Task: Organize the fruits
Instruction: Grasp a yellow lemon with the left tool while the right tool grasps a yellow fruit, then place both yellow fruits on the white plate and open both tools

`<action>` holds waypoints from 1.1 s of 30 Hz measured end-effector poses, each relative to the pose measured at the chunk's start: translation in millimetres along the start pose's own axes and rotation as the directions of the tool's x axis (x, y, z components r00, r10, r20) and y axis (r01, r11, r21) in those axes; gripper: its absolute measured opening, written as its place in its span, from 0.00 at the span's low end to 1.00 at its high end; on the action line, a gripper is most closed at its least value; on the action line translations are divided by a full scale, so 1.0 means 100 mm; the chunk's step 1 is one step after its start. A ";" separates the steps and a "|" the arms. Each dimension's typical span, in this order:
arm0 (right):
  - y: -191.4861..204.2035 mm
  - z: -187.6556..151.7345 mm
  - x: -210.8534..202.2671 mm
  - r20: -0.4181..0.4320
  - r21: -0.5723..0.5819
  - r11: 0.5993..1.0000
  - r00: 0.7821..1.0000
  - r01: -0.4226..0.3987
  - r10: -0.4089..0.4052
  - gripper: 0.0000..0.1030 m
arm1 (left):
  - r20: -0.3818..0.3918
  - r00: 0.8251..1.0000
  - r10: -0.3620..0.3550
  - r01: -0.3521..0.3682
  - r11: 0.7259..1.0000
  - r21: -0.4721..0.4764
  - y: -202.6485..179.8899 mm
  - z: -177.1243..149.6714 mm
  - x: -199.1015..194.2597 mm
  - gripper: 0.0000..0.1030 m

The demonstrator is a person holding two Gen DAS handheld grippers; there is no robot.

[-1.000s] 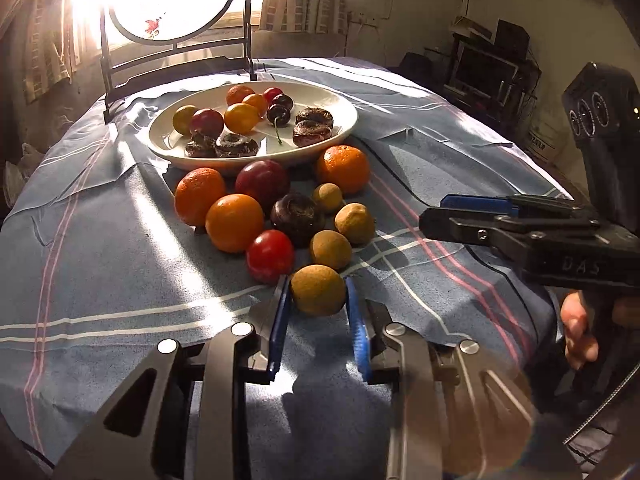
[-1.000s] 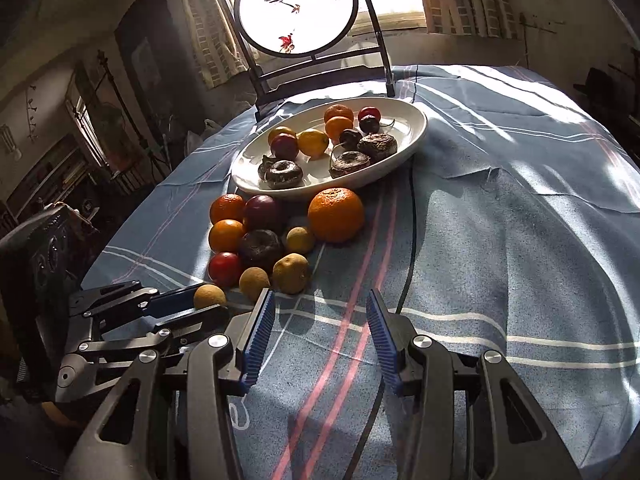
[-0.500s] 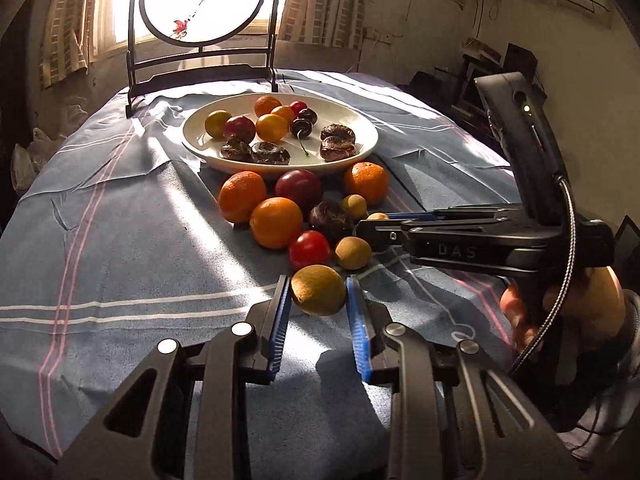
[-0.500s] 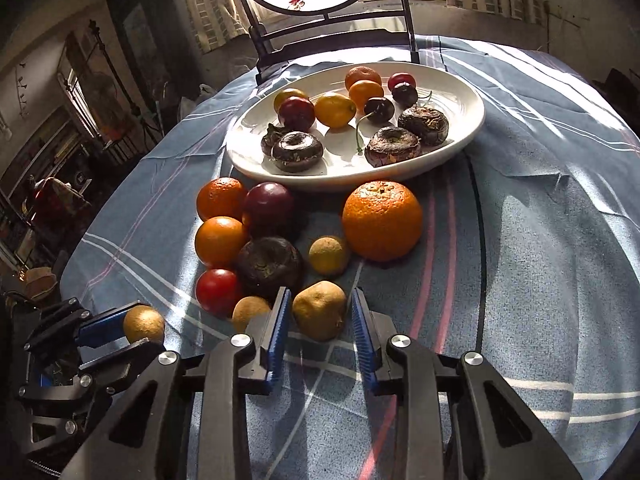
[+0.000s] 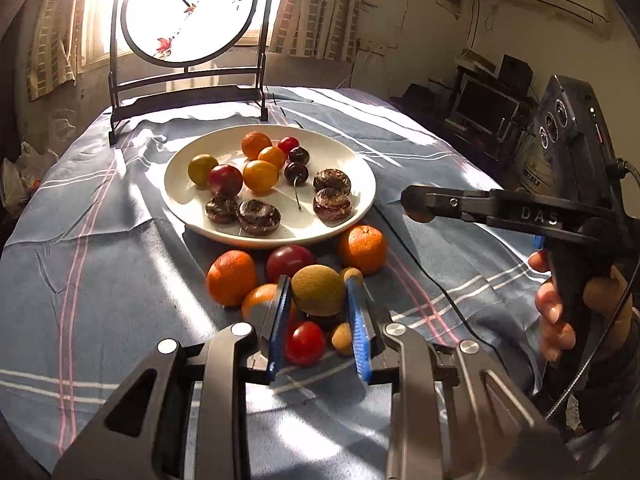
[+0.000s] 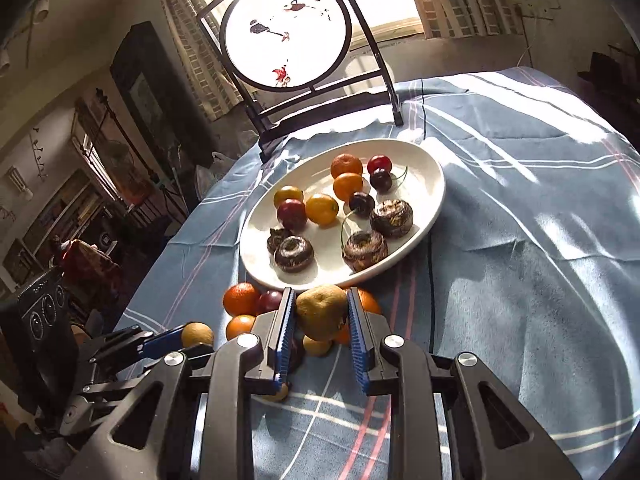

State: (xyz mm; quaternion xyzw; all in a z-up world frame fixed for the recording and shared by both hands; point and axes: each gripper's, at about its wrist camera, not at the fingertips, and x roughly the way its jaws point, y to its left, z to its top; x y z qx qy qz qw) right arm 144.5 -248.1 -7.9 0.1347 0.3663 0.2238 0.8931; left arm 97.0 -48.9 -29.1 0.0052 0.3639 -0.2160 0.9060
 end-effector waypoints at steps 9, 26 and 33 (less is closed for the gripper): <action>-0.03 0.55 0.75 -0.065 -0.002 1.000 0.998 0.012 -0.012 0.26 | -0.076 0.996 0.049 -0.049 0.999 0.001 0.03 0.56 0.84 0.27; 0.06 -0.52 -0.03 -0.029 -0.043 0.999 1.000 0.002 -0.003 0.38 | -0.059 0.997 0.050 -0.048 0.998 0.032 0.05 -0.27 0.00 0.64; 0.49 -0.92 0.24 -0.156 -0.172 0.985 0.988 -0.019 -0.008 0.37 | -0.101 0.988 0.114 -0.116 0.993 -0.010 0.19 -0.58 -0.02 0.64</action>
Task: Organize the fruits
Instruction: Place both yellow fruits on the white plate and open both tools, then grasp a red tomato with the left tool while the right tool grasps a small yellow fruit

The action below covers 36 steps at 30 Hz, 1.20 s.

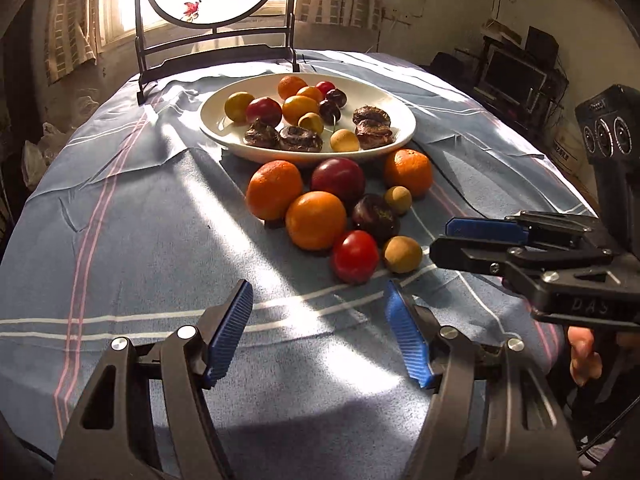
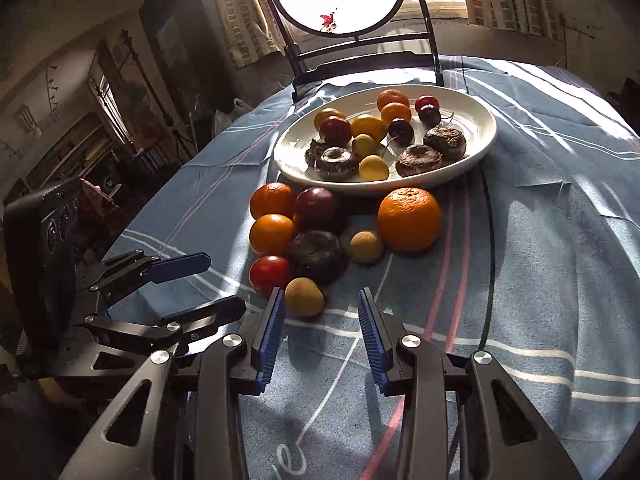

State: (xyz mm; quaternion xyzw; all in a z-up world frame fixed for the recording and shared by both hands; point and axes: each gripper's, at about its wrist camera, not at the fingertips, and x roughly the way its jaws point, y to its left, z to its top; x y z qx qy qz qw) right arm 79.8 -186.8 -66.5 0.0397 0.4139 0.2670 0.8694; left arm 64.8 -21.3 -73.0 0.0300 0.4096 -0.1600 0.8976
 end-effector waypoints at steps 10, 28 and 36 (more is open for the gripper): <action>0.08 0.05 0.21 -0.031 -0.003 0.998 0.998 0.059 -0.059 0.25 | -0.009 1.000 0.011 -0.011 1.000 0.011 -0.02 -0.04 0.01 0.64; -0.53 -0.06 -0.19 0.121 0.139 0.990 0.992 0.007 -0.024 0.25 | -0.007 1.000 -0.029 0.029 0.999 -0.014 -0.23 0.15 0.27 0.26; -0.49 0.07 -0.29 0.137 0.131 0.991 0.991 -0.020 0.002 0.25 | 0.051 0.998 -0.046 0.048 0.998 -0.039 -0.13 0.21 -0.03 0.26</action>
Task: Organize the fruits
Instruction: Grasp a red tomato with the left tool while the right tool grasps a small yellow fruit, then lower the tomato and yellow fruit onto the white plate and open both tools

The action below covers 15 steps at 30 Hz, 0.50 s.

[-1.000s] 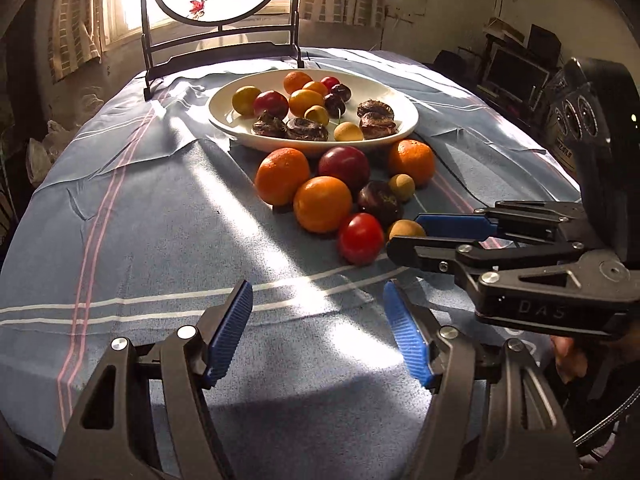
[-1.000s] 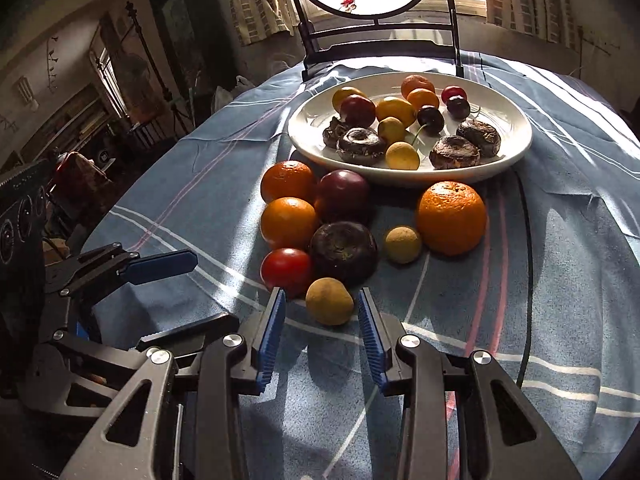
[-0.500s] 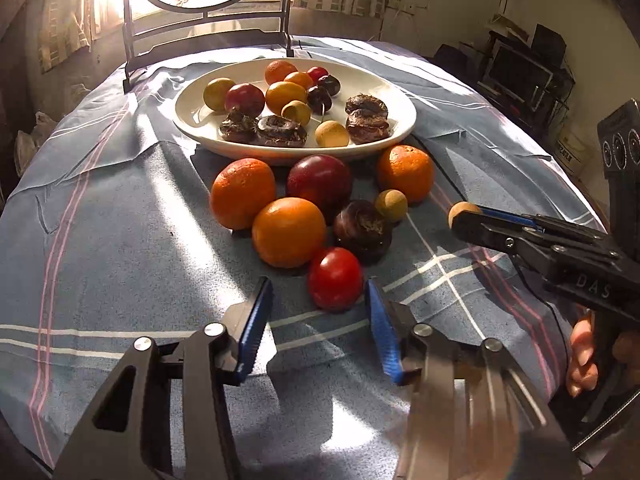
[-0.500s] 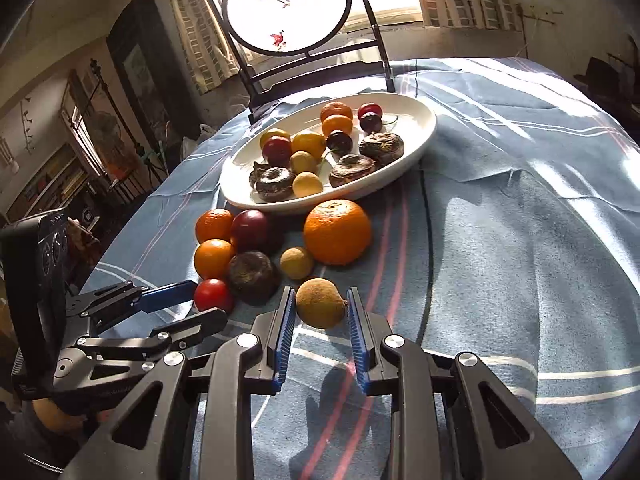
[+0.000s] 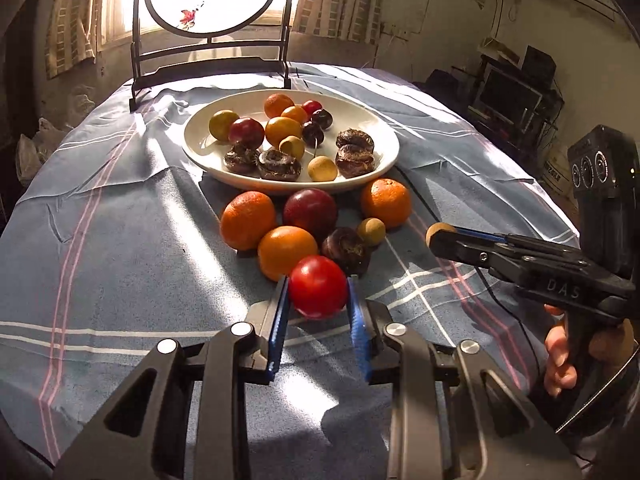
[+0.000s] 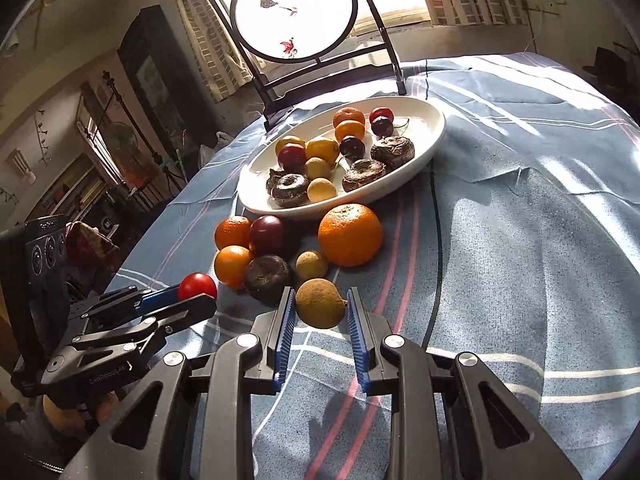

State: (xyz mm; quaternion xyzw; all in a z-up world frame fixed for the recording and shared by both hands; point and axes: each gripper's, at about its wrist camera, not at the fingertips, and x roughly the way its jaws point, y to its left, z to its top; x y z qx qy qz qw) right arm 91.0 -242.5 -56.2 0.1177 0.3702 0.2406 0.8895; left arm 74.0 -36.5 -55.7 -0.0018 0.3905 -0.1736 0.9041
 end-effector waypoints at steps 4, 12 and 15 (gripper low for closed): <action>0.09 0.40 -0.04 0.032 -0.028 1.000 0.999 0.009 -0.008 0.25 | 0.037 0.999 0.008 -0.008 1.000 0.007 0.07 0.27 -0.04 0.27; 0.02 1.18 0.54 -0.001 -0.022 0.999 0.999 0.044 -0.044 0.25 | 0.028 0.999 0.036 -0.035 0.999 -0.010 0.34 1.01 0.43 0.27; -0.07 1.28 0.81 -0.020 0.005 0.998 0.998 0.059 -0.059 0.27 | -0.010 0.998 0.058 -0.058 0.998 -0.031 0.46 1.17 0.72 0.27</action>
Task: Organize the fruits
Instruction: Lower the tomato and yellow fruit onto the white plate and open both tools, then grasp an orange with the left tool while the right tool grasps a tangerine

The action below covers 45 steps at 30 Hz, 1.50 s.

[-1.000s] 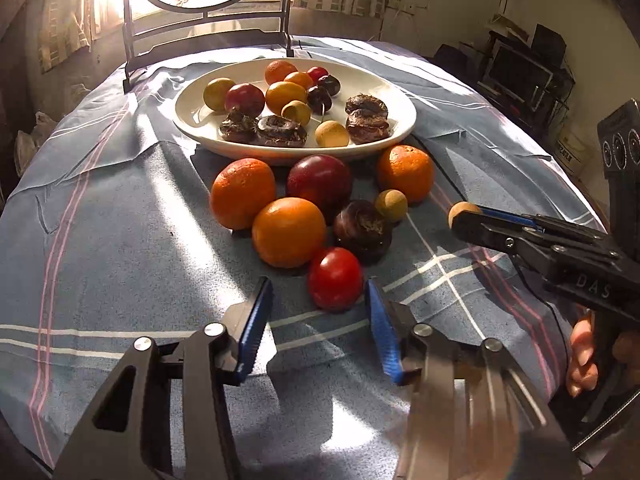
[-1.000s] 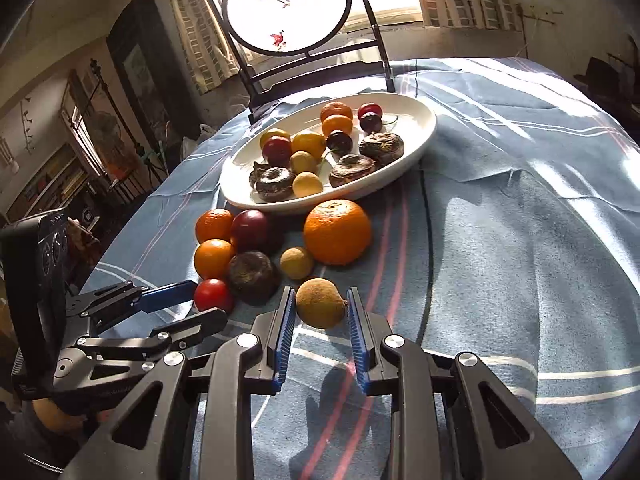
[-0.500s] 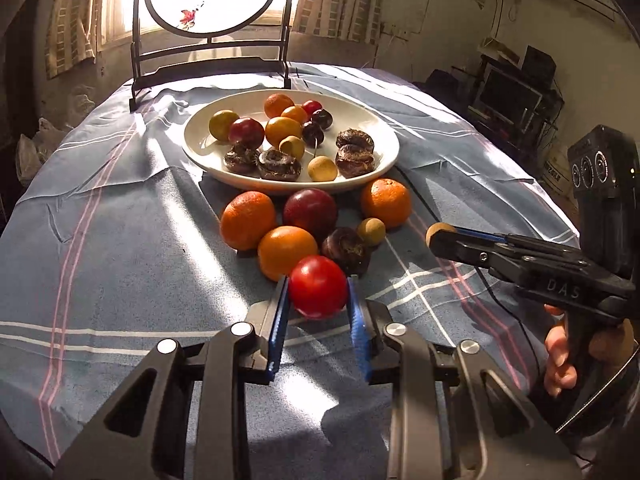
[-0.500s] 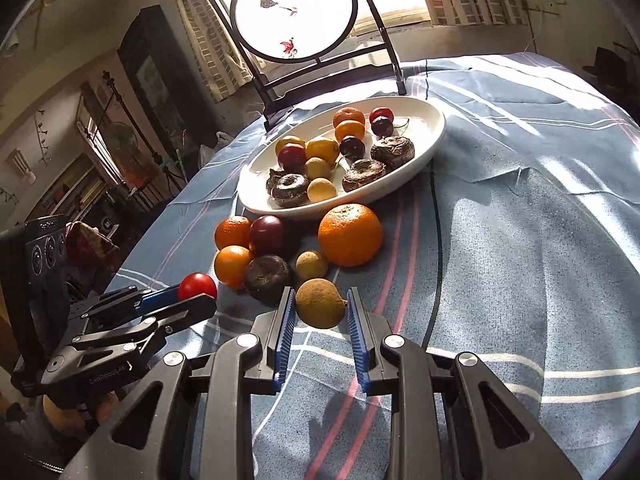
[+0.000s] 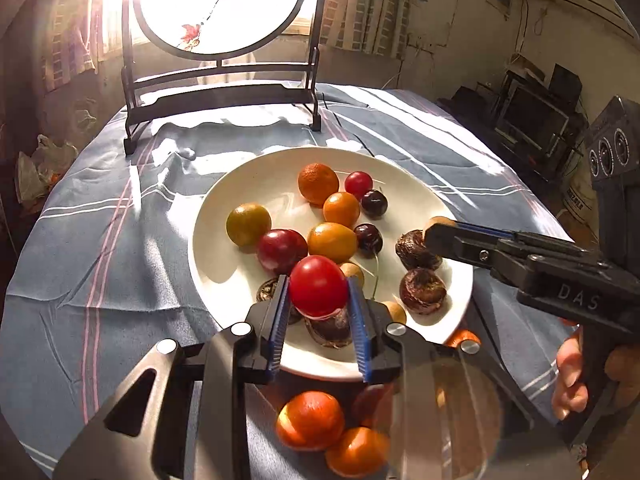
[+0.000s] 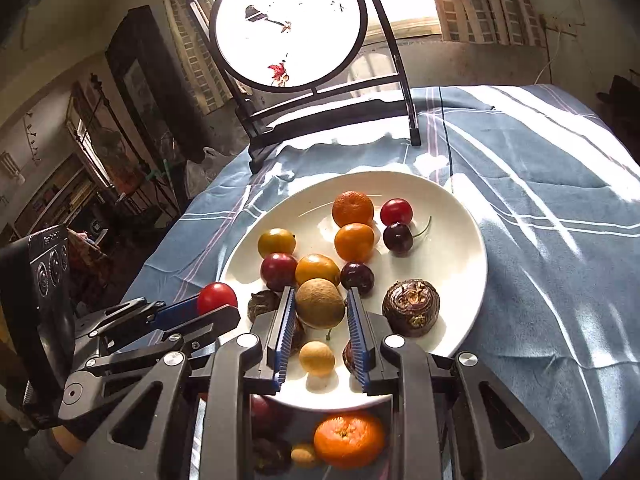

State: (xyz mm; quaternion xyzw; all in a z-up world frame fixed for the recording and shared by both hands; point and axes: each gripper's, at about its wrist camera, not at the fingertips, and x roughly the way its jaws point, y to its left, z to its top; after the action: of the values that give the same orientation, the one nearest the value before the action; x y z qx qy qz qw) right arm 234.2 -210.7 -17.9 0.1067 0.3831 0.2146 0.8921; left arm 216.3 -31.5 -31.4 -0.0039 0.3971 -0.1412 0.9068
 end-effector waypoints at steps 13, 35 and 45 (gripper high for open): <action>-0.05 -0.82 -0.60 0.069 0.013 1.000 0.998 -0.003 0.002 0.36 | 0.011 1.000 -0.011 0.010 0.996 0.084 -0.12 -0.73 -0.51 0.63; -0.05 -1.14 -0.56 0.027 -0.019 0.999 0.999 0.034 -0.033 0.42 | 0.032 0.998 -0.044 0.044 0.999 0.015 -0.09 -0.91 -0.42 0.28; 0.19 -0.97 -0.30 -0.030 -0.116 0.975 0.981 0.188 -0.192 0.43 | 0.107 0.994 -0.021 0.016 0.999 0.043 -0.15 -0.92 -0.58 0.26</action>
State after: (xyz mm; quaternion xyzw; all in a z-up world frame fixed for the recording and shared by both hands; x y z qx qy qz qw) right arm 139.4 -205.5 -58.3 0.0145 0.3970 0.1517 0.9051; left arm 108.9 -21.3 -51.4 0.0040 0.3445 -0.1574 0.9255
